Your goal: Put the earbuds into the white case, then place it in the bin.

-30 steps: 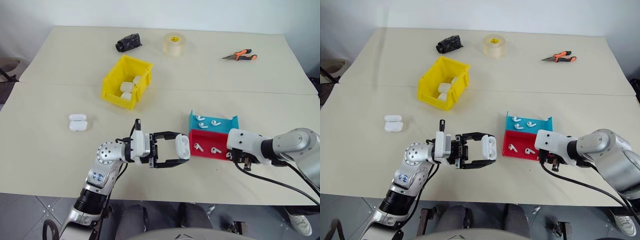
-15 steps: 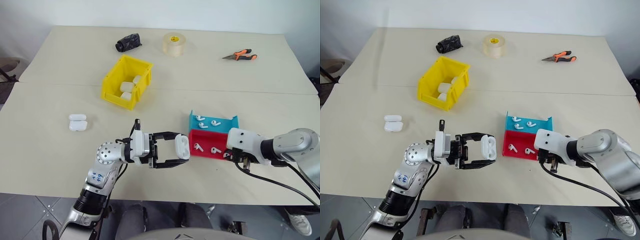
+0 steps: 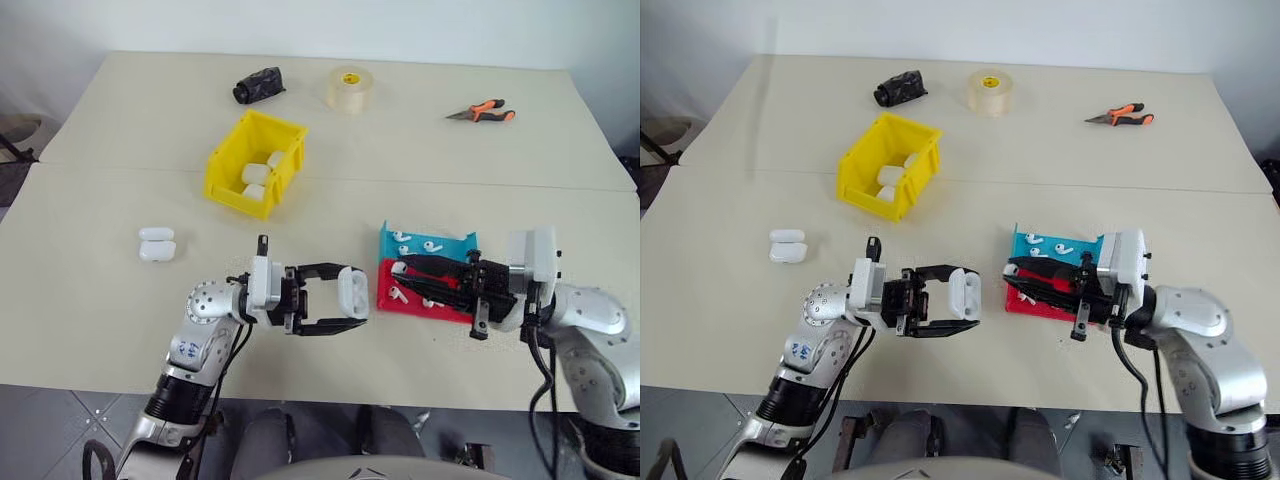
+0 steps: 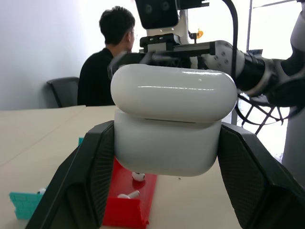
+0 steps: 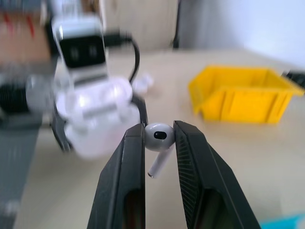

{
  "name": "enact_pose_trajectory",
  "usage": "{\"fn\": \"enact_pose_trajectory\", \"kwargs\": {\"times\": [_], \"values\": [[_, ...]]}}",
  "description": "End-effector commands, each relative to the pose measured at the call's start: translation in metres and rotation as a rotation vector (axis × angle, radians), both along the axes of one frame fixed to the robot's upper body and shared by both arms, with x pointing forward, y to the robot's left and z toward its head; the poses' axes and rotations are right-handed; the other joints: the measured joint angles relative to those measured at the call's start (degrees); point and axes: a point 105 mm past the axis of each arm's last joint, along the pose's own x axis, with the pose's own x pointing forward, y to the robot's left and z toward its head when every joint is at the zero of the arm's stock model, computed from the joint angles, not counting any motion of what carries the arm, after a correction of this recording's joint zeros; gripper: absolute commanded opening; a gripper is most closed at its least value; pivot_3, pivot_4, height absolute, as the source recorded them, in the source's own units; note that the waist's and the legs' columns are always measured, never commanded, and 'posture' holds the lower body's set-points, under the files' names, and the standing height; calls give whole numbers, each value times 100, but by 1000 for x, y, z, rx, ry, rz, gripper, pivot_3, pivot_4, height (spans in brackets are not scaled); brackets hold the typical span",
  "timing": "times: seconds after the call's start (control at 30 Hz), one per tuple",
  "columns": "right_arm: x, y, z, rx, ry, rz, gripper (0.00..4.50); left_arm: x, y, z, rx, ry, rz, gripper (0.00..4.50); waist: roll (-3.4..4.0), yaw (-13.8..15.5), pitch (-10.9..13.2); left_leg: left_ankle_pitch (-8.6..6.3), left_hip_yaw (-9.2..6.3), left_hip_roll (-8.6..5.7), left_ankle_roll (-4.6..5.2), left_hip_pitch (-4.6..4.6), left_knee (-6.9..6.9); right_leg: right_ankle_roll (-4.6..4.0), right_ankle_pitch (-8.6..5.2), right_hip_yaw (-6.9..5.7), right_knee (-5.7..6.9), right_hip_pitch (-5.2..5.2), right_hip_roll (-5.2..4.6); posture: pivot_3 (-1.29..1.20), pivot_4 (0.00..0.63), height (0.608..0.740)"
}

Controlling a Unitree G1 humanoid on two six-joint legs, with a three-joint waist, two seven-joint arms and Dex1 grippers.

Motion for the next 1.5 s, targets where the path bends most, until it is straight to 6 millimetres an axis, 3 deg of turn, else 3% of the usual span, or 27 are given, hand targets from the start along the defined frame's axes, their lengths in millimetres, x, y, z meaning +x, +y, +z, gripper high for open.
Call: {"fn": "enact_pose_trajectory", "kwargs": {"times": [0.03,0.33,0.77,1.07,1.43,1.5], "values": [[-13,16,19,145,-59,32,518,0,-2,13,-54,-12,-26,2820,1,-8,-1,0,-2,1,-1,2,-1,0,0,-1,3,0,2,0,150,740],[-16,34,17,252,-100,9,518,-7,4,24,-24,47,-91,2820,5,-22,-3,1,-1,1,-2,3,-3,0,0,0,4,-2,3,0,150,740],[-5,34,-13,211,-87,-13,518,-4,-1,32,-26,49,-87,2820,5,-19,-3,1,1,1,-2,5,-3,0,0,1,3,-2,3,0,150,740],[2,38,-18,199,-119,-9,518,-8,-4,31,-22,76,-112,2820,5,-16,-3,1,1,1,-2,4,-3,0,0,1,3,-2,3,0,150,740],[1,40,-39,99,-64,42,518,-5,-6,38,-52,74,-103,2820,5,-14,-3,1,1,1,-2,4,-3,0,0,1,3,-2,2,0,150,740],[0,40,-41,87,-52,62,1260,-4,-7,39,-55,70,-102,2820,4,-14,-3,1,1,1,-2,4,-3,0,0,2,3,-2,2,0,150,740]]}}
